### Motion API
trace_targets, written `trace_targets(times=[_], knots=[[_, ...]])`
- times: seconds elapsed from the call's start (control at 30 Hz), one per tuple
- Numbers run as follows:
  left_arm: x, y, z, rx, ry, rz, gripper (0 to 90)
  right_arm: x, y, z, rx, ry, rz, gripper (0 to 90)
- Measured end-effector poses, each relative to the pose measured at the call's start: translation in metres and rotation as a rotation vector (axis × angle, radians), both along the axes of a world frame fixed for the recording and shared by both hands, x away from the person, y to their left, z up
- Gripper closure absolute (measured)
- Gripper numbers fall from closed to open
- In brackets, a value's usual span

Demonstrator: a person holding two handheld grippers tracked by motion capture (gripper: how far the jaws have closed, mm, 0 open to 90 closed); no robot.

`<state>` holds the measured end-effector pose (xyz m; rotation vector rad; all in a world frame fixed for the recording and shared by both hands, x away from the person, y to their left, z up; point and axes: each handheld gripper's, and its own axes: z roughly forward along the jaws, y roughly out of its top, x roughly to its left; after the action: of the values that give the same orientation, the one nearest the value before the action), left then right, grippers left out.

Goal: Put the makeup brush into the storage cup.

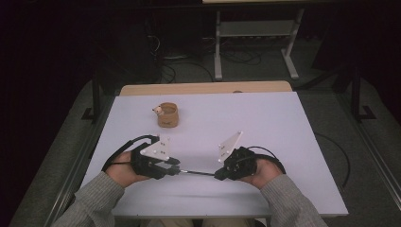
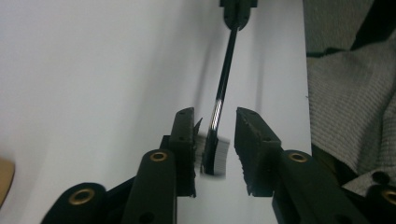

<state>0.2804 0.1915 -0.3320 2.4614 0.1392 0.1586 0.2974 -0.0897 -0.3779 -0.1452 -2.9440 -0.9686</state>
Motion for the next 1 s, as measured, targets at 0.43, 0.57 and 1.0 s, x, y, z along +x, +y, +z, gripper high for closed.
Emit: trace_targets(times=[0.43,0.57,1.0], knots=[[0.001,0.037,-0.019,-0.121,0.061,0.142,58.6,0.001,-0.032,0.001,0.149,-0.013,-0.151,84.9],[0.002,0.034,-0.020,-0.148,0.069,0.146,57.4,0.000,-0.030,0.010,0.234,-0.030,-0.179,84.9],[0.011,0.018,-0.006,-0.396,0.136,0.177,58.7,-0.006,0.003,0.005,0.514,-0.022,-0.192,84.8]])
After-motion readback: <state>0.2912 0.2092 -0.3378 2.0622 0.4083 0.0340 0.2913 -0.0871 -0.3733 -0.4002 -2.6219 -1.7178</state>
